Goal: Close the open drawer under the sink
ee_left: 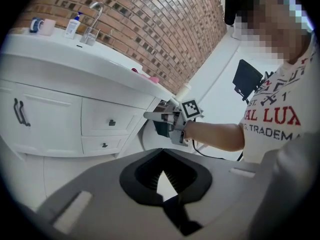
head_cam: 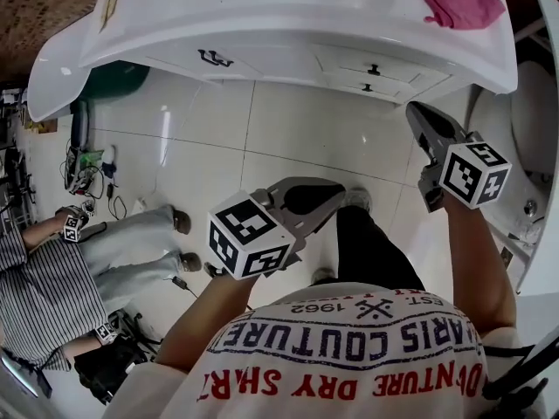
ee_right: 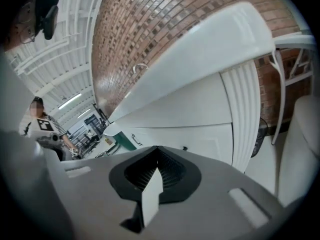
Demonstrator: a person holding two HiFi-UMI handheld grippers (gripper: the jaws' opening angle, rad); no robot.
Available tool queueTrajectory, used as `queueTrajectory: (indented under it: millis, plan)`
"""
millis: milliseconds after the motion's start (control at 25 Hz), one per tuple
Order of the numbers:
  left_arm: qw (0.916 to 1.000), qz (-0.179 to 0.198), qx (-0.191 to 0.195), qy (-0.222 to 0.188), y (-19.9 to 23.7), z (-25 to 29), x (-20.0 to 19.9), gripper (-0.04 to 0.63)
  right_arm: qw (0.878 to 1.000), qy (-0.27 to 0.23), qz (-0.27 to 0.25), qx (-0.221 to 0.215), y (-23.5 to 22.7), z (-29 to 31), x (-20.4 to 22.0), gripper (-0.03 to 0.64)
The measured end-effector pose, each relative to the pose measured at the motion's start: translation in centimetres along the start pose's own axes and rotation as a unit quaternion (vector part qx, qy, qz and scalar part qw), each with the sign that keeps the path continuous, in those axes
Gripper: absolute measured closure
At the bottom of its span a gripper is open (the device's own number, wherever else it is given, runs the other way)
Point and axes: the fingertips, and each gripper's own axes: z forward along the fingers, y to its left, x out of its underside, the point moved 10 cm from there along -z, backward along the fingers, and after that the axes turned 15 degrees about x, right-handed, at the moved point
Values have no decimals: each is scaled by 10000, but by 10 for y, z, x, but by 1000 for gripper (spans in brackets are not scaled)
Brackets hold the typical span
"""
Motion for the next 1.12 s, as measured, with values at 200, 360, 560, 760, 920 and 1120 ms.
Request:
queueTrajectory:
  millis: [200,360,560,760,920,1120]
  plan:
    - [9995,246,72,-196,-33,-9,8,601,9952,252,-534,-775,53,-74,29,609]
    - [9977,616,142,-236,-71,-22,21,601,9912,147,-986,-874,91,-139,51,609]
    - [9918,1186,254,-396,-135,-49,45,601,9890,-186,-1189,-860,142,-216,77,609]
    - [9810,1860,334,-436,-223,-82,89,601,9834,-578,-1458,-907,212,-301,123,609]
    - [9694,2351,390,-596,-291,-114,126,601,9756,-945,-1764,-909,266,-365,160,609]
    - [9607,2617,425,-818,-362,-162,169,601,9714,-1194,-1881,-823,327,-437,196,611]
